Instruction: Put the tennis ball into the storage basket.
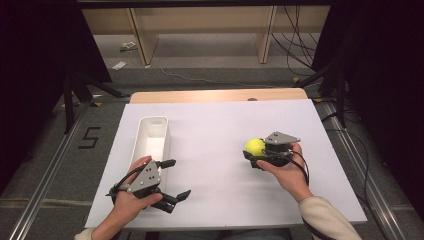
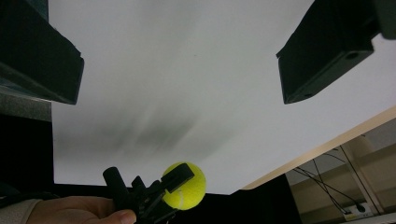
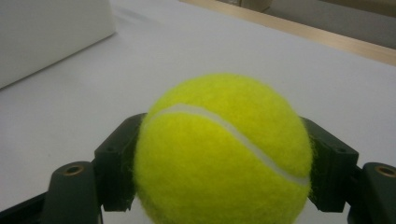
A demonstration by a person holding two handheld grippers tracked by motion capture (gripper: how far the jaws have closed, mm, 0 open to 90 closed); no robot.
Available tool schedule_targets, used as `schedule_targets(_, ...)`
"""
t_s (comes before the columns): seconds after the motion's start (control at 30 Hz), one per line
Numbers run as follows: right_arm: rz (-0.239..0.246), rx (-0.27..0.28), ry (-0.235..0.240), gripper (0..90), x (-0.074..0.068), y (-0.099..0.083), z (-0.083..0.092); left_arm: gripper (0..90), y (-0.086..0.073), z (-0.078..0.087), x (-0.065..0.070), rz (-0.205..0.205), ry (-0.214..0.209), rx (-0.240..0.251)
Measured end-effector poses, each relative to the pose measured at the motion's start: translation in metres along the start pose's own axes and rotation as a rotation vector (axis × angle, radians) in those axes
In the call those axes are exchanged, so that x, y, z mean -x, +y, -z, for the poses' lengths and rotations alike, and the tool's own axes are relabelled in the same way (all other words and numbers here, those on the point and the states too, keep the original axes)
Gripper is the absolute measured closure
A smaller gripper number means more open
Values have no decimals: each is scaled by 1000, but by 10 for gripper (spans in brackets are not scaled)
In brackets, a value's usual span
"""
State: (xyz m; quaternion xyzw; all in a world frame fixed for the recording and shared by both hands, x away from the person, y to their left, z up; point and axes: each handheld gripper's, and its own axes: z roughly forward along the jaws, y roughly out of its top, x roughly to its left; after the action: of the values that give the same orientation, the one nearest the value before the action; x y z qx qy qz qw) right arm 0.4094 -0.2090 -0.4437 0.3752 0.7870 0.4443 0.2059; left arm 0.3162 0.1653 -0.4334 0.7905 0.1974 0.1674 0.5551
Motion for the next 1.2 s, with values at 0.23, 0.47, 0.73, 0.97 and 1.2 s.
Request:
schedule_targets(0.23,1,9,3,265,-1,3,-1,0,0,0,0,-1,0,0)
schedule_targets(0.47,1,16,7,265,-2,4,-3,0,0,0,0,-1,-1,0)
schedule_targets(0.73,-3,23,13,265,-3,7,-5,0,0,0,0,-1,0,0)
schedule_targets(0.97,-4,27,18,265,-5,8,-8,0,0,0,0,-2,0,0)
schedule_targets(1.2,-6,27,26,265,-7,11,-9,0,0,0,0,-1,0,0)
